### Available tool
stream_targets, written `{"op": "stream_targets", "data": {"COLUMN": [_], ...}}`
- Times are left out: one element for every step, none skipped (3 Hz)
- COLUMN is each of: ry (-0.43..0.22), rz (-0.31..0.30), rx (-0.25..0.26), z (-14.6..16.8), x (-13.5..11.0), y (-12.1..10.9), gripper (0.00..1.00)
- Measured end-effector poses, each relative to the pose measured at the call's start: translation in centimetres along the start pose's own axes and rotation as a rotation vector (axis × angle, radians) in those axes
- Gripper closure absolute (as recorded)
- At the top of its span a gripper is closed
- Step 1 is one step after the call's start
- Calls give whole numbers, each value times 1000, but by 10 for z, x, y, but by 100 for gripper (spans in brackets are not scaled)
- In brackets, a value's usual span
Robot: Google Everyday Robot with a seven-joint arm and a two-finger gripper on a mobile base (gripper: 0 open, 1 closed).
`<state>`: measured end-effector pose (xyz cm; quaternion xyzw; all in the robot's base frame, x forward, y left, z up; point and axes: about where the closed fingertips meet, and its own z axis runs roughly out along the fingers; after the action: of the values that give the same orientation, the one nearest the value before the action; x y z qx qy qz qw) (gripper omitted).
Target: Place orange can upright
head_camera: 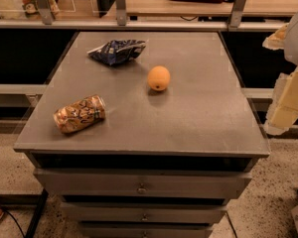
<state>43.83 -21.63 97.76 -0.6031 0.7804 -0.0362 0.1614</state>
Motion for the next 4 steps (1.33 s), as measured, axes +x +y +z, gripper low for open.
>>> {"op": "stream_targets", "data": {"ry": [-13, -26, -25, 2], "rz": [-3, -79, -234, -403], "rx": [19, 45, 81, 89], "z": [0, 4, 7, 16], "x": [-5, -32, -80, -128], "y": [-1, -9, -15, -17], "gripper": [0, 0, 0, 0]}}
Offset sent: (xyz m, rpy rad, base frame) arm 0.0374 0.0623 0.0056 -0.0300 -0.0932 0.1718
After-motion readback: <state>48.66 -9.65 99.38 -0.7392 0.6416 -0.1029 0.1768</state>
